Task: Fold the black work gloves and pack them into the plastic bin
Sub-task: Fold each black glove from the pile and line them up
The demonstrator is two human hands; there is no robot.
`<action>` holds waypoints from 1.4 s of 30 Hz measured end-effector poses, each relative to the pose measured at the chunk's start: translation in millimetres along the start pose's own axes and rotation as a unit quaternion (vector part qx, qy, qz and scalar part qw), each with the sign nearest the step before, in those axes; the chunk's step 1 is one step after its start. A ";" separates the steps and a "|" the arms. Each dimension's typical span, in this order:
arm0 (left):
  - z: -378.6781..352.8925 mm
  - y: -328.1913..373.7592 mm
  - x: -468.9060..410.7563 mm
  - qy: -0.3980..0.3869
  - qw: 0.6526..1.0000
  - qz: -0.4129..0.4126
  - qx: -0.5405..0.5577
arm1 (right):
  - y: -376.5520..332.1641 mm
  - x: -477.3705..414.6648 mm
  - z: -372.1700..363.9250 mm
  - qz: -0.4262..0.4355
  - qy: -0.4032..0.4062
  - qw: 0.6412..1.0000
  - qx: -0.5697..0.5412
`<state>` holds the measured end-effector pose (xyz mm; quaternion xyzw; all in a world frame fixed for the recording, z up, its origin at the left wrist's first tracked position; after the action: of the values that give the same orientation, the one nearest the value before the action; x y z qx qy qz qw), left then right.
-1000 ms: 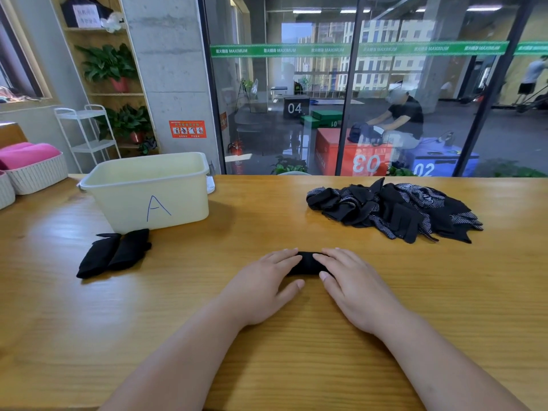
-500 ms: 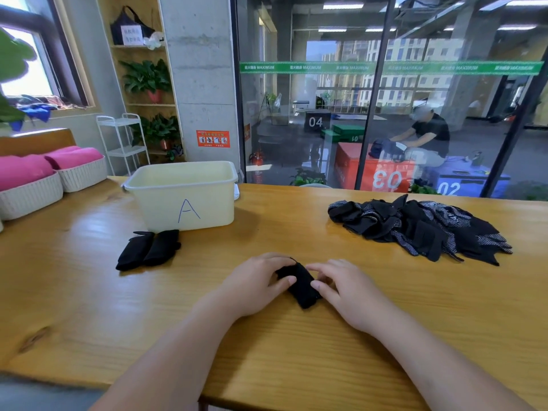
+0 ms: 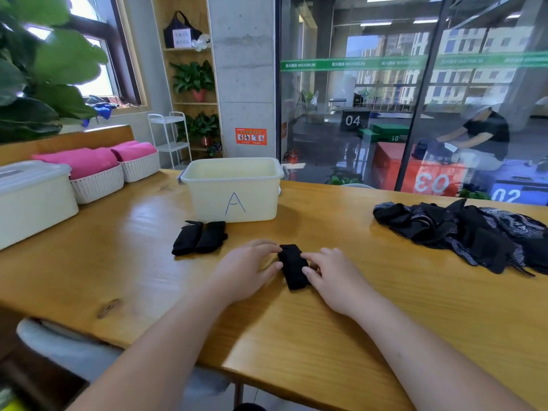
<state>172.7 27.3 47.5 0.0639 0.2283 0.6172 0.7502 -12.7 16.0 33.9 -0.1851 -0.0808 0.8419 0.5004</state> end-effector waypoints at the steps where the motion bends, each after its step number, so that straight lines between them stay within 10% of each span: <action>1: 3.6 -7.6 1.9 0.006 1.000 0.003 -0.003 | -5.1 -5.0 -4.0 -0.001 0.000 1.000 0.000; 15: 62.9 -114.9 13.2 0.199 0.970 0.114 -0.083 | -69.3 -67.4 -39.1 -0.027 0.004 0.999 0.037; 42: 42.2 -144.2 7.4 0.146 0.965 0.207 -0.073 | -106.5 -144.6 -71.2 -0.055 0.014 0.998 0.039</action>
<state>320.8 9.0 28.6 -0.0357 0.2714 0.7766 0.5674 164.1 -61.9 36.1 -0.1721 -0.0512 0.8129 0.5540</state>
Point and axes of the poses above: each hand's wrist, its own x-axis away from the middle knuckle, its own z-axis out of the back of the hand, y = z × x, the point moved 10 cm from there along -x, towards the middle knuckle, and after that the axes turned 6 degrees about z, right-handed, at the moved point
